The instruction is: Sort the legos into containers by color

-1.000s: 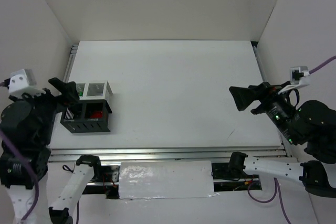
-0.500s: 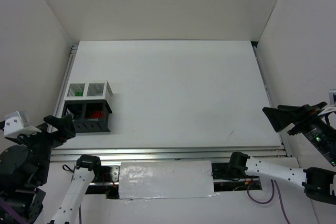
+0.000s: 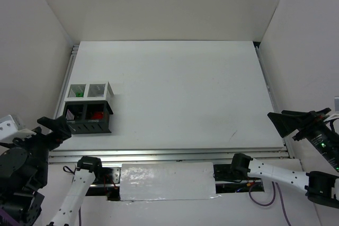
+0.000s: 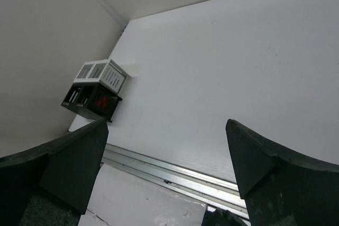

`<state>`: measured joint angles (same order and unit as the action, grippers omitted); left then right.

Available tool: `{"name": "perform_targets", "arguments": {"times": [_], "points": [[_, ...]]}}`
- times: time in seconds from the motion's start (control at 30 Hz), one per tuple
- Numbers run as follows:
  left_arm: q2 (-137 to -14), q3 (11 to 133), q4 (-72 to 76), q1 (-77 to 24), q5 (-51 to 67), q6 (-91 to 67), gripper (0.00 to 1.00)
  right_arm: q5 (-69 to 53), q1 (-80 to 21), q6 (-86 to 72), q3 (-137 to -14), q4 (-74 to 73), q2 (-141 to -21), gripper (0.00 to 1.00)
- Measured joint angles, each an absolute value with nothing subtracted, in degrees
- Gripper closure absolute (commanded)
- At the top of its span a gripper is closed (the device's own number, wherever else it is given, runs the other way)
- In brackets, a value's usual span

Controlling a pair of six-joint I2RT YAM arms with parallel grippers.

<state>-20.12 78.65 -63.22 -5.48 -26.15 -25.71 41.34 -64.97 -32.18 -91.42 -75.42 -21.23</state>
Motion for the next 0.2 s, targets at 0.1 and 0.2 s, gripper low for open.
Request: {"name": "perform_targets", "arguments": {"times": [0.1, 0.2], "points": [[-20.1, 78.6, -63.2, -5.5, -26.7, -25.7, 0.0, 41.4, -64.9, -32.2, -91.3, -75.4, -21.2, 0.01], [-20.1, 78.6, -63.2, -5.5, -26.7, -25.7, 0.01, 41.4, -64.9, -32.2, -91.3, -75.4, -21.2, 0.01]]}}
